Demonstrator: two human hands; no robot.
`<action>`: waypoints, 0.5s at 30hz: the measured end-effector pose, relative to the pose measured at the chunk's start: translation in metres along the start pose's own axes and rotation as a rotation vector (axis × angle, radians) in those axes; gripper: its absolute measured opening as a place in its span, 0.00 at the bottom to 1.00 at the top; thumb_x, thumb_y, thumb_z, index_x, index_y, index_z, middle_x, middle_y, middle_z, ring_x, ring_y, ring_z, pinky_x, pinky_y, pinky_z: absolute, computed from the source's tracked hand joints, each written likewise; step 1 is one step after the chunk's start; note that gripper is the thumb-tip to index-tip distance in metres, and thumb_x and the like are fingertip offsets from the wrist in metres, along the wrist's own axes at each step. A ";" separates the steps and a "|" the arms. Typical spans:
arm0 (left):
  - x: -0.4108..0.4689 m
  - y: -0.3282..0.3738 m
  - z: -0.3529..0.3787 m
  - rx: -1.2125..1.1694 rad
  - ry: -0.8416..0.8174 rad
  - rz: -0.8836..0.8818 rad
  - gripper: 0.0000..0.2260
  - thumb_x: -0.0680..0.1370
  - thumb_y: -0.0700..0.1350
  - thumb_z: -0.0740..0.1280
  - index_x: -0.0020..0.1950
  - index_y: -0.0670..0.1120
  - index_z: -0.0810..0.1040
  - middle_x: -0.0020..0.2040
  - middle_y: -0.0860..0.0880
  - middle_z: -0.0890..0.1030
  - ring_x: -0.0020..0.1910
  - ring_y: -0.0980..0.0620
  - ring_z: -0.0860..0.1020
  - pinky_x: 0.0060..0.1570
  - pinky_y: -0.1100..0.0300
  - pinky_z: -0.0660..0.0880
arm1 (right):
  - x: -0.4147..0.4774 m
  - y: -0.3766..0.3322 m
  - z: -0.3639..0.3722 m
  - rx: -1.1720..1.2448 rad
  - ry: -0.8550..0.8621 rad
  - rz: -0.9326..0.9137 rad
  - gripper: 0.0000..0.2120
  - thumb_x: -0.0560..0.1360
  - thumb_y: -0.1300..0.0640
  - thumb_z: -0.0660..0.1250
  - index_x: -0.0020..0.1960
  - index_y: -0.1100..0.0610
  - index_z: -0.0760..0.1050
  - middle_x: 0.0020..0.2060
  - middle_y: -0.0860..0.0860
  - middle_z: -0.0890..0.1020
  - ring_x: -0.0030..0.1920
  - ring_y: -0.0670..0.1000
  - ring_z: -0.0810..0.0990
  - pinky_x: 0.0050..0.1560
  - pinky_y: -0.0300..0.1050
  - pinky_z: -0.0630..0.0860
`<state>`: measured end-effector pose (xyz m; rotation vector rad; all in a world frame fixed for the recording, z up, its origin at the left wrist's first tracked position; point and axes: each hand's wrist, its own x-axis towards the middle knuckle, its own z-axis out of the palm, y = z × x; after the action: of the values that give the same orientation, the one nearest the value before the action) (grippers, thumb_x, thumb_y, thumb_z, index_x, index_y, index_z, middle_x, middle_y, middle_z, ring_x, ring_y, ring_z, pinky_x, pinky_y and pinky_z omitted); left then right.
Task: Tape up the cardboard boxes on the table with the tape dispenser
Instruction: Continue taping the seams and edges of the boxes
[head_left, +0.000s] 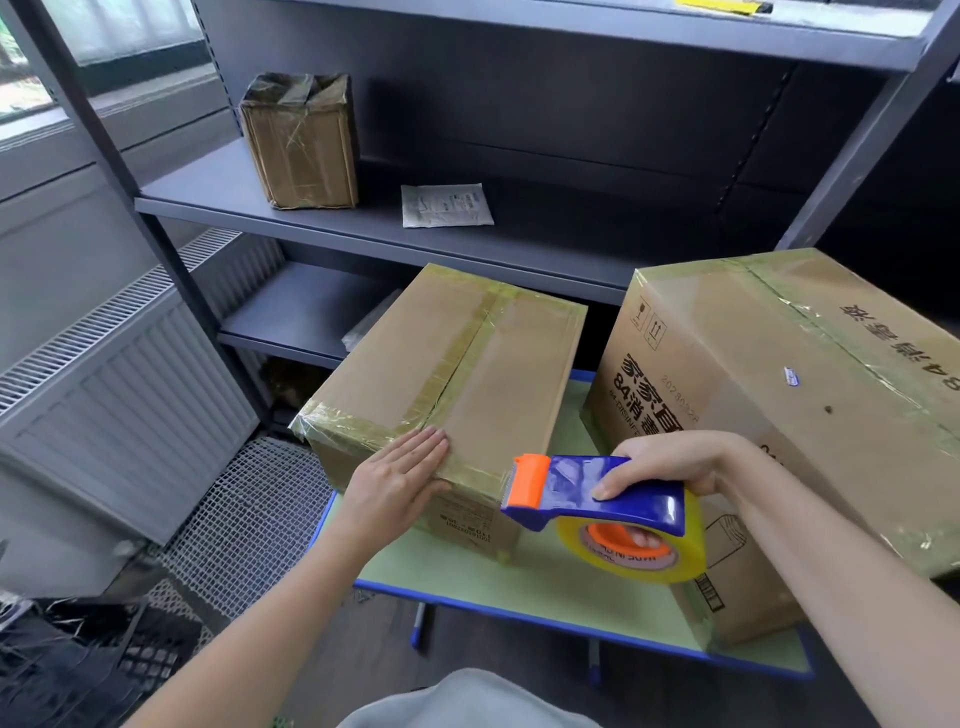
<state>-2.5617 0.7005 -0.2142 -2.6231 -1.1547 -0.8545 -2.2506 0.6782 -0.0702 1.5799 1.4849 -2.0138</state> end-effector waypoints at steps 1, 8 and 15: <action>-0.001 0.002 0.000 0.024 -0.017 -0.014 0.22 0.81 0.53 0.56 0.62 0.38 0.78 0.62 0.44 0.78 0.63 0.47 0.76 0.69 0.58 0.63 | 0.002 0.001 0.000 -0.013 0.004 0.000 0.19 0.66 0.47 0.72 0.46 0.63 0.77 0.37 0.59 0.82 0.33 0.51 0.81 0.37 0.41 0.79; 0.010 0.052 0.014 0.060 -0.015 0.126 0.23 0.74 0.54 0.64 0.60 0.38 0.79 0.61 0.44 0.79 0.62 0.48 0.76 0.65 0.54 0.67 | 0.007 0.007 0.001 -0.016 0.041 0.004 0.21 0.65 0.47 0.73 0.46 0.63 0.77 0.42 0.62 0.81 0.36 0.53 0.80 0.38 0.42 0.79; 0.015 0.054 0.019 0.074 0.098 0.146 0.21 0.83 0.49 0.52 0.57 0.40 0.82 0.58 0.46 0.81 0.58 0.51 0.79 0.64 0.56 0.70 | 0.011 0.006 0.005 0.013 0.037 0.017 0.21 0.66 0.47 0.72 0.50 0.63 0.75 0.45 0.61 0.80 0.38 0.52 0.81 0.38 0.40 0.79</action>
<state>-2.5065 0.6797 -0.2171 -2.5382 -0.9389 -0.8818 -2.2548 0.6758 -0.0824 1.6374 1.4696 -1.9995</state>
